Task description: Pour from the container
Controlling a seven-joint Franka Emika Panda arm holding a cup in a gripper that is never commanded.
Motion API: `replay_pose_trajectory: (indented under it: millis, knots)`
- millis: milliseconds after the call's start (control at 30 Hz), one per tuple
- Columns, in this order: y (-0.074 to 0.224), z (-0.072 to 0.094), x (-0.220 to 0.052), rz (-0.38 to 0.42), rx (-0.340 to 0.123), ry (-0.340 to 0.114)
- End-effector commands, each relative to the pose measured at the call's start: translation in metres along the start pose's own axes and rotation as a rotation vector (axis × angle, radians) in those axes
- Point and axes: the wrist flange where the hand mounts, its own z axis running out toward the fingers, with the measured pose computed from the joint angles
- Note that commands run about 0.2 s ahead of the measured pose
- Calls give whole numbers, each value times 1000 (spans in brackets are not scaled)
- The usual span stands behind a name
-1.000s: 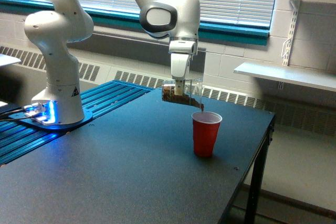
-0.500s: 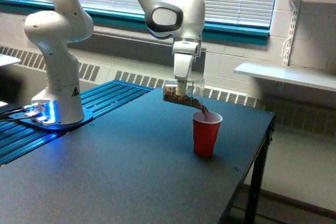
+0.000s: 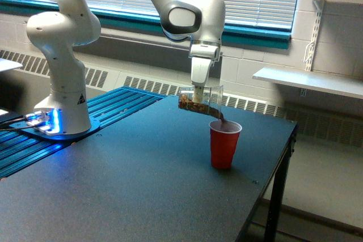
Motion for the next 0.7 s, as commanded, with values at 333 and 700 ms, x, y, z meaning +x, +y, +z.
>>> replay_pose_trajectory:
  millis: [333,700]
  knots:
    - [-4,-3,3,-13,-40,-10]
    - [-8,-4,5,-24,-57,-26]
